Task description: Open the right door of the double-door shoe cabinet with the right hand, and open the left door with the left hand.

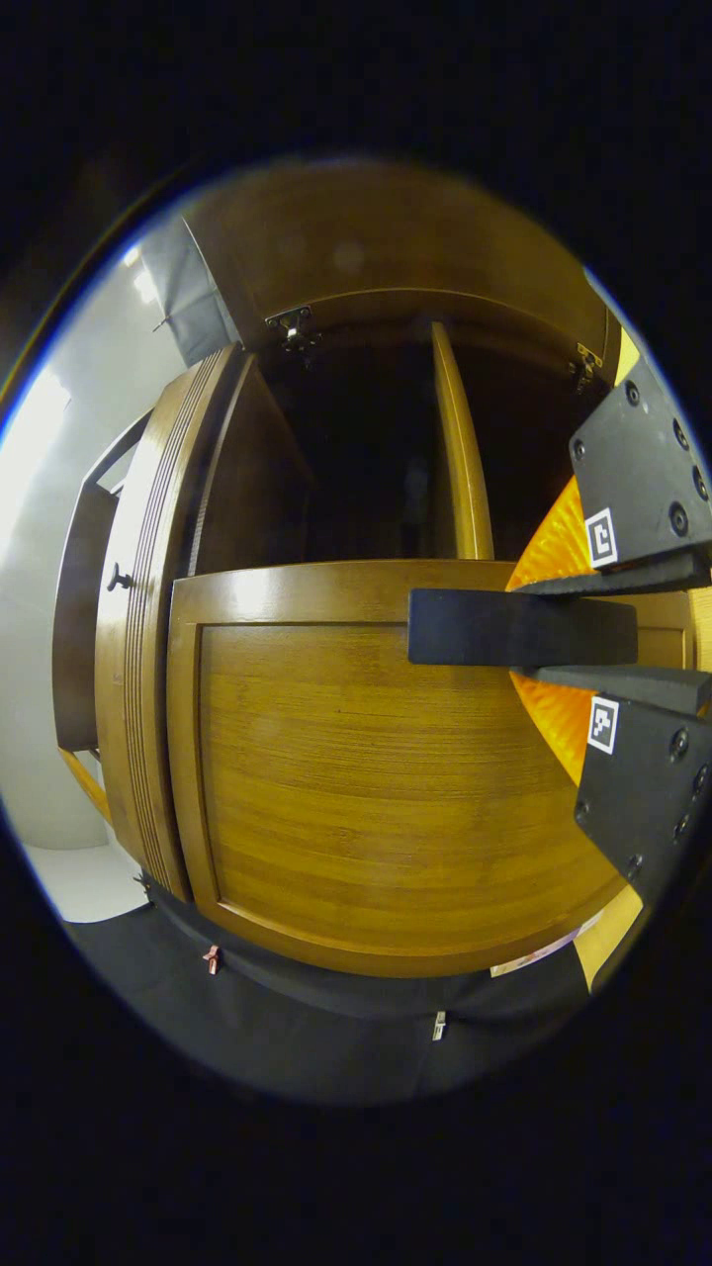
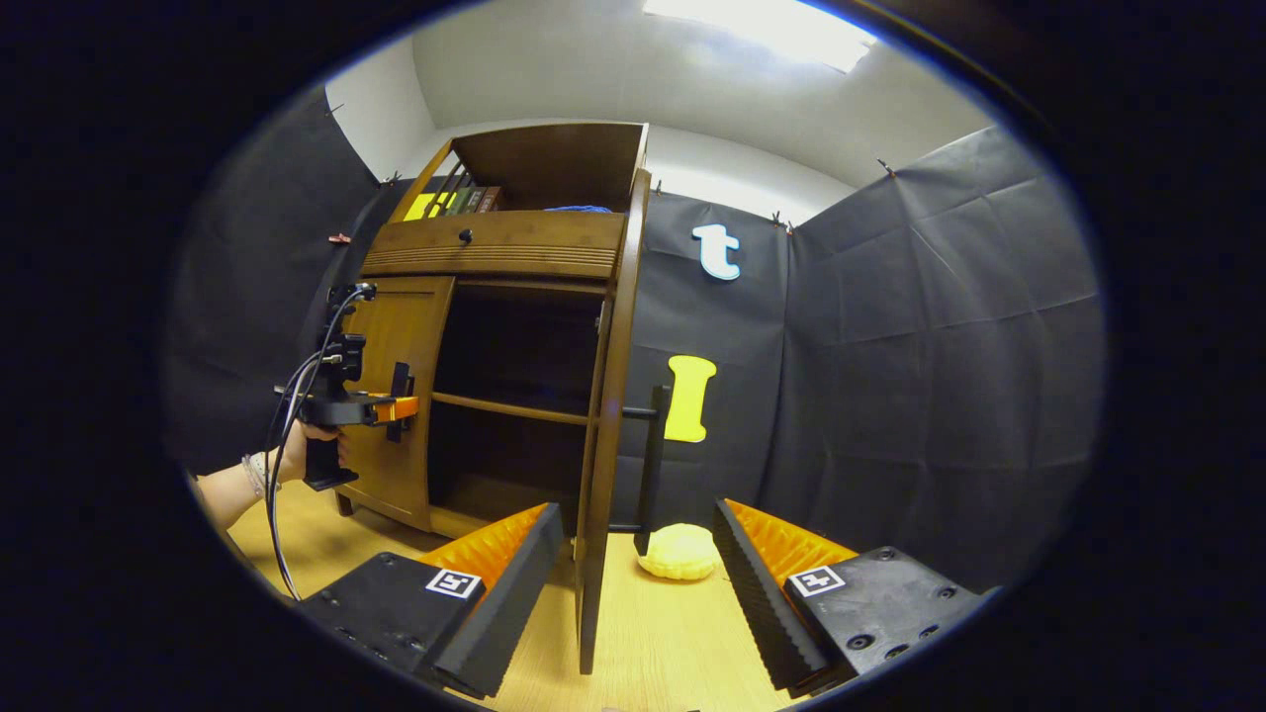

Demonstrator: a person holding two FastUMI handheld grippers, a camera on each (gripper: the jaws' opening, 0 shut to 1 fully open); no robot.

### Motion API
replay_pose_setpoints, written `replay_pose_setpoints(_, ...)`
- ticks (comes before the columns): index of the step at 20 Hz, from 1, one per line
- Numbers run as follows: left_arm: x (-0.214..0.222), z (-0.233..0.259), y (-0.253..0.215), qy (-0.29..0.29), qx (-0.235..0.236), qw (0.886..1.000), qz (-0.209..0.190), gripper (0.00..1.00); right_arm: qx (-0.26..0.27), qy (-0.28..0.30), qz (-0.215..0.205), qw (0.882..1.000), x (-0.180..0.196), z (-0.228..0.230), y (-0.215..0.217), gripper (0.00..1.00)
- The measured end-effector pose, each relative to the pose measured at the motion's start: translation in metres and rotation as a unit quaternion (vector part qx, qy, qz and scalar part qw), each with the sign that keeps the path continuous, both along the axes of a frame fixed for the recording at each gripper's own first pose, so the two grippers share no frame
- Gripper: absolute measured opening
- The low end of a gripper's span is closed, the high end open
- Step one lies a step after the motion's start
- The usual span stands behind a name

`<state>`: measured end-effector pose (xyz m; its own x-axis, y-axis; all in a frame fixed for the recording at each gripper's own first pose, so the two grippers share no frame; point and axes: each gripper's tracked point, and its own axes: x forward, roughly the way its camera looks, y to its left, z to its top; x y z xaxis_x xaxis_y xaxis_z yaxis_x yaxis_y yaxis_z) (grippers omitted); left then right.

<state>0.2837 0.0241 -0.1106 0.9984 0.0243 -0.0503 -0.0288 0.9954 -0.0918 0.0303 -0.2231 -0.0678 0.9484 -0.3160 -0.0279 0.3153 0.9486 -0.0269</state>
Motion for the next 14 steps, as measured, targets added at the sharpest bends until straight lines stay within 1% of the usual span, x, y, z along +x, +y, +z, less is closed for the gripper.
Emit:
replay_pose_setpoints(4, -0.012, 0.001, 0.000, 0.008, -0.019, 1.000, -0.012, 0.31, 0.005, 0.005, -0.003, 1.000, -0.003, 0.002, 0.003, 0.97)
replay_pose_setpoints(8, -0.050, 0.009, 0.002, 0.006, -0.022, 0.999, -0.031, 0.31, 0.000, -0.005, 0.002, 1.000, -0.006, 0.012, 0.015, 0.97)
replay_pose_setpoints(11, -0.077, 0.014, 0.009, 0.017, -0.028, 0.999, -0.035, 0.30, 0.001, -0.011, 0.001, 1.000, -0.003, 0.019, 0.023, 0.97)
replay_pose_setpoints(14, -0.103, 0.020, 0.017, 0.020, -0.033, 0.998, -0.047, 0.30, 0.010, -0.018, 0.017, 1.000, 0.001, 0.027, 0.044, 0.97)
